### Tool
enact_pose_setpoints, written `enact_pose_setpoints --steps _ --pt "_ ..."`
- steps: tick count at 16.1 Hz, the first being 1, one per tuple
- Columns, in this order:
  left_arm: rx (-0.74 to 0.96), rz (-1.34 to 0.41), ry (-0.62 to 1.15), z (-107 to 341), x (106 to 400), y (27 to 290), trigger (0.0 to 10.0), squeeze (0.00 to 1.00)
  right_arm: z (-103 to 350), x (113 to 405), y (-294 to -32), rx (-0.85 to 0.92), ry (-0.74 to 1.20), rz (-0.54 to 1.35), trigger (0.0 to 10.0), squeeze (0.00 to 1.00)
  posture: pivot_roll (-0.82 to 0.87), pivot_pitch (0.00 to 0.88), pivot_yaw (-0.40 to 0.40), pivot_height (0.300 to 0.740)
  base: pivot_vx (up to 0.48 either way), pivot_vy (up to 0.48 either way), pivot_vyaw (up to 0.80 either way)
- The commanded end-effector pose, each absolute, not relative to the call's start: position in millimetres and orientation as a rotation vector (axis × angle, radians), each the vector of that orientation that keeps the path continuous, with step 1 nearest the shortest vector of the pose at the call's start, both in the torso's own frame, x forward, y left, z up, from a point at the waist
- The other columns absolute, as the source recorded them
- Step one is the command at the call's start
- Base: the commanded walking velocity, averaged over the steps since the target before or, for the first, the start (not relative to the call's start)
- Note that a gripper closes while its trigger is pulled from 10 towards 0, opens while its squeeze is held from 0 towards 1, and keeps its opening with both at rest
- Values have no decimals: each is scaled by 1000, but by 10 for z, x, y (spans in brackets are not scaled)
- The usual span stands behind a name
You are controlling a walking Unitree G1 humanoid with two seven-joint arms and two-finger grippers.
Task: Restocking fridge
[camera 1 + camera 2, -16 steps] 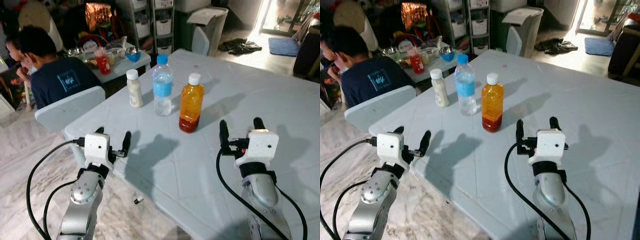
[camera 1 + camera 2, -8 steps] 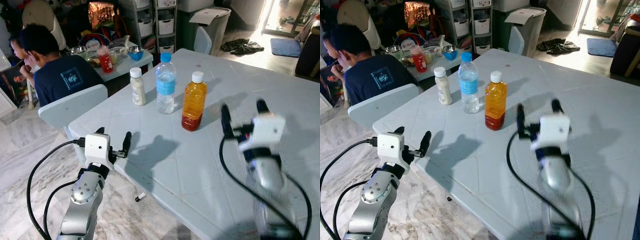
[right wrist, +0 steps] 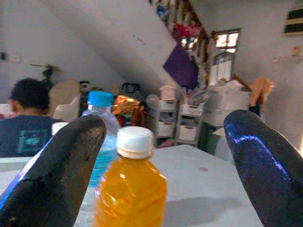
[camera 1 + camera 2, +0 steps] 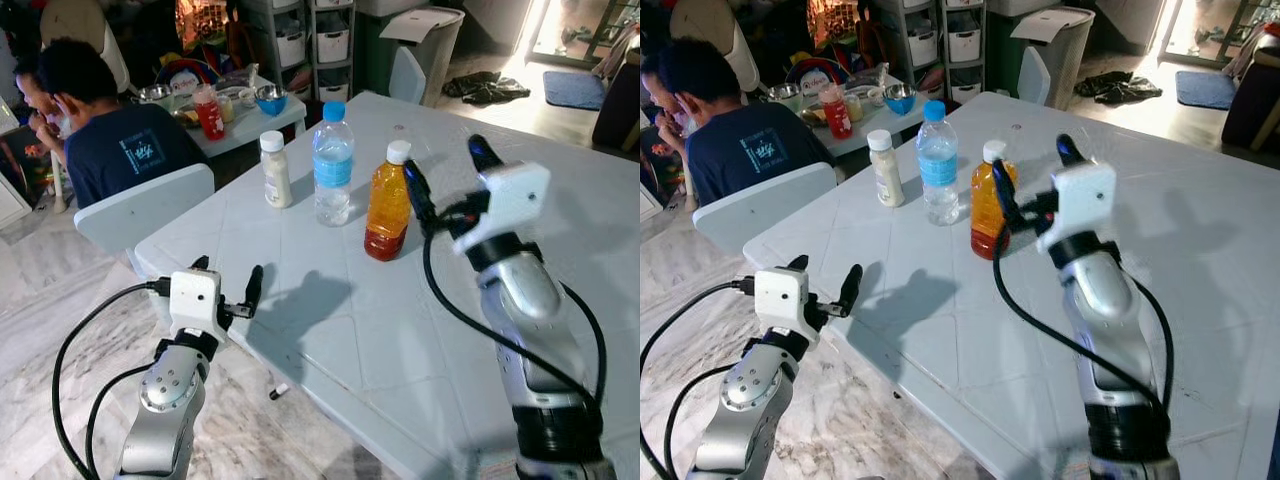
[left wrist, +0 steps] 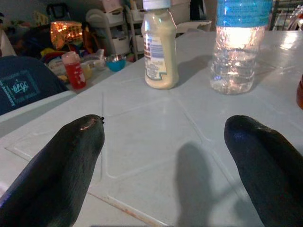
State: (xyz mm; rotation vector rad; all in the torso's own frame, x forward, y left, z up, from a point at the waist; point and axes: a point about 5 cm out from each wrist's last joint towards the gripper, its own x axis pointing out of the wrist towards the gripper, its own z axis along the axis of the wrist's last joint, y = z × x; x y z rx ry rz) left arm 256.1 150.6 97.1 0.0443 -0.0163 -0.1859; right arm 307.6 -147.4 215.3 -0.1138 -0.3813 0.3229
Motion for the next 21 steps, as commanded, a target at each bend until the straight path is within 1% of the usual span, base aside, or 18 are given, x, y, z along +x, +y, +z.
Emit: enact_pose_setpoints --steps 1,3,4,7,8,9,10,13,16,21 --pt "62 -191 -14 985 2549 1524 10000 0 2167 3130 -1411 -107 -364 361 10000 0 -16 44 70 740 0 0 0" --pt "63 -201 -9 979 2557 1506 10000 0 2140 3222 -1362 -99 -318 393 10000 0 -13 47 72 740 0 0 0" --pt "64 -206 -9 981 2560 1498 10000 0 2120 3275 -1337 -127 -292 415 10000 0 -13 47 72 740 0 0 0" --pt "66 -209 -6 981 2554 1493 10000 0 2130 3468 -1334 -134 -240 415 10000 0 -4 56 70 740 0 0 0" --pt "66 -211 -5 983 2546 1491 10000 0 2130 3521 -1336 -130 -225 417 7765 0 2 67 69 740 0 0 0" --pt "67 -214 -4 980 2530 1488 10000 0 2142 3571 -1331 -119 -215 422 3490 0 4 69 67 740 0 0 0" --pt "68 -216 -2 977 2514 1489 10000 0 2168 3622 -1298 -127 -213 445 0 0 11 75 64 740 0 0 0" --pt "72 -211 3 976 2496 1504 10000 0 2168 3667 -1233 -152 -199 464 0 0 22 82 56 740 0 0 0" --pt "70 -210 12 962 2461 1491 10000 0 2186 3641 -1166 -190 -192 480 0 0 17 87 54 740 0 0 0" --pt "69 -221 21 955 2477 1475 10000 0 2182 3570 -1187 -250 -160 471 0 0 6 85 56 740 0 0 0"
